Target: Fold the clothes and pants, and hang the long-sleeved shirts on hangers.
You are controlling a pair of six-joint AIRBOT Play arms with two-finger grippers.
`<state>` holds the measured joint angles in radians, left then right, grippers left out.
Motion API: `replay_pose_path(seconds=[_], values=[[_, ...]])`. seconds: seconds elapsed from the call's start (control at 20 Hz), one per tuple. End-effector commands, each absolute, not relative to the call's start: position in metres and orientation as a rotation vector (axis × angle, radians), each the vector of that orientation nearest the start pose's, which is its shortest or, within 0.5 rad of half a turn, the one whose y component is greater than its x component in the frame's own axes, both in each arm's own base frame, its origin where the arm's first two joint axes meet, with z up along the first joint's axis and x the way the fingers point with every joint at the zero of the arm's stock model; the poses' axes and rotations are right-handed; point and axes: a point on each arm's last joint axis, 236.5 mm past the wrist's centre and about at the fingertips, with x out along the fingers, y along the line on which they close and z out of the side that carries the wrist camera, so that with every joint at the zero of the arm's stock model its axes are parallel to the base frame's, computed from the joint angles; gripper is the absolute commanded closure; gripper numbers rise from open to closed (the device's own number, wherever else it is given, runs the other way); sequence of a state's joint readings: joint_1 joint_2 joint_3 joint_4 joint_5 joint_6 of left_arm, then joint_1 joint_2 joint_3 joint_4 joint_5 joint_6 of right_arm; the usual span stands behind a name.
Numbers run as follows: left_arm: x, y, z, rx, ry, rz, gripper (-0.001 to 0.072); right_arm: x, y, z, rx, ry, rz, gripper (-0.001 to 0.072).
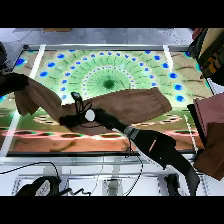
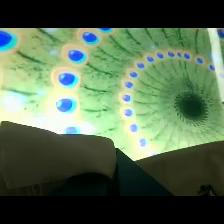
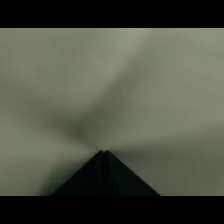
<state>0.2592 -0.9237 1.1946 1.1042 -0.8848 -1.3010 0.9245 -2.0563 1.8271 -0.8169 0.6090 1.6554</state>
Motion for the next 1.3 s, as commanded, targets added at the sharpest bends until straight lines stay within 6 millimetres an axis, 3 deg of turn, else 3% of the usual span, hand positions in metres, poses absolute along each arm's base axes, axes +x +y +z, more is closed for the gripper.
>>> replay_pose_path(seconds=[0.0, 0.1, 0.2, 0.4, 0.5, 0.65, 0.75, 0.8, 0.85, 0.9, 1.0, 1.05, 1.15, 1.25], values=[[0.410, -0.001, 0.208, -0.283, 0.584, -0.160, 0.0689, 0.304, 0.590, -0.035, 0.384, 1.147, 0.952, 0.0678], [0.409, -0.025, 0.182, -0.281, 0.685, -0.227, 0.0689, 0.328, 0.572, -0.035, 0.372, 1.137, 0.918, 0.0677], [0.401, -0.057, 0.153, -0.271, 0.811, -0.317, 0.0690, 0.361, 0.541, -0.033, 0.385, 1.154, 0.868, 0.0677], [0.382, -0.136, 0.117, -0.225, 0.943, -0.490, 0.0692, 0.443, 0.451, -0.012, 0.417, 1.135, 0.732, 0.0676], [0.377, -0.167, 0.096, -0.313, 0.980, -0.477, 0.0692, 0.480, 0.398, 0.006, 0.455, 1.108, 0.659, 0.0677], [0.357, -0.205, 0.054, -0.369, 1.073, -0.487, 0.0690, 0.514, 0.333, 0.034, 0.504, 1.072, 0.583, 0.0676], [0.336, -0.230, 0.037, -0.366, 1.138, -0.536, 0.0661, 0.529, 0.299, 0.052, 0.528, 1.035, 0.543, 0.0676], [0.328, -0.239, 0.033, -0.351, 1.158, -0.558, 0.0509, 0.534, 0.285, 0.061, 0.534, 1.016, 0.527, 0.0676], [0.322, -0.246, 0.032, -0.338, 1.169, -0.579, 0.0198, 0.538, 0.274, 0.069, 0.538, 1.000, 0.515, 0.0676], [0.316, -0.250, 0.032, -0.329, 1.181, -0.594, -0.0013, 0.540, 0.265, 0.076, 0.534, 0.986, 0.504, 0.0676], [0.307, -0.244, 0.037, -0.285, 1.196, -0.620, 0.0013, 0.543, 0.245, 0.087, 0.506, 0.964, 0.477, 0.0676], [0.307, -0.231, 0.041, -0.257, 1.188, -0.604, 0.0014, 0.545, 0.232, 0.090, 0.475, 0.953, 0.453, 0.0676], [0.315, -0.179, 0.050, -0.167, 1.149, -0.497, 0.0071, 0.547, 0.198, 0.091, 0.408, 0.950, 0.389, 0.0676], [0.324, -0.098, 0.060, -0.065, 1.110, -0.299, 0.0109, 0.546, 0.155, 0.088, 0.339, 0.975, 0.319, 0.0676]])
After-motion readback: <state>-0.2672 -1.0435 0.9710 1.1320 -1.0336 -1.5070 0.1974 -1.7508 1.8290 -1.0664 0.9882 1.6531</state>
